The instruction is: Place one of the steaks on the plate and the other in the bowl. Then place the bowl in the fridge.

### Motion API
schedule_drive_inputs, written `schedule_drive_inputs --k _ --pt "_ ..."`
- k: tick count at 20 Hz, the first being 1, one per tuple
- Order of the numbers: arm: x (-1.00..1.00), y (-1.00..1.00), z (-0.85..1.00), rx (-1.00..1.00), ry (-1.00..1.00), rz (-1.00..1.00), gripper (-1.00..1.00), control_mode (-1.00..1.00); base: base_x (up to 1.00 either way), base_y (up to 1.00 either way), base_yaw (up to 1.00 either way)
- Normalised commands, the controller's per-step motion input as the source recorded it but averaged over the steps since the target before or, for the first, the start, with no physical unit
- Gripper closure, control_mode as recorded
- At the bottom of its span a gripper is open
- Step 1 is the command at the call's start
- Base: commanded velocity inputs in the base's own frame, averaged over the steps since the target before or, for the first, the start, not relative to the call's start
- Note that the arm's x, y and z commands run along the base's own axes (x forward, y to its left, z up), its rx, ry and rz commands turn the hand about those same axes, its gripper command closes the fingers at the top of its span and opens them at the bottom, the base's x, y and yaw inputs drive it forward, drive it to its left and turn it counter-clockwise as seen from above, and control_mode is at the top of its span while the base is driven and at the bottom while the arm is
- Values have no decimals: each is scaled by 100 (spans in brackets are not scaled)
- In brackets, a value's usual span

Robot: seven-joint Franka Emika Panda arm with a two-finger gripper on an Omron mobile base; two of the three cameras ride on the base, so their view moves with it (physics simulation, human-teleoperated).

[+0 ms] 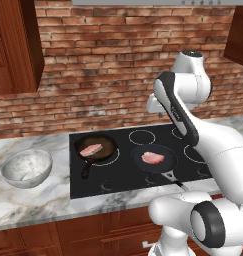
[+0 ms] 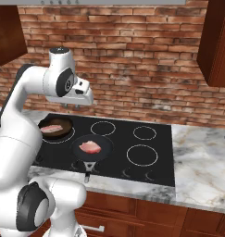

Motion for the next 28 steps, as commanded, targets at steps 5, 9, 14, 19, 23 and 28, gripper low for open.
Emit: schedule_drive_inputs --k 5,9,14,19,23,28 --pt "0 -1 -10 0 0 0 -100 -100 0 0 0" --pt "0 -3 -25 0 0 0 -100 -100 0 0 0" --pt "7 -11 -36 0 5 0 -100 -100 0 0 0" --pt "23 -7 -42 0 6 0 -100 -100 0 0 0" --pt "27 -13 -54 0 3 0 -100 -100 0 0 0" --pt "21 -14 -57 0 10 -3 -100 -100 0 0 0"
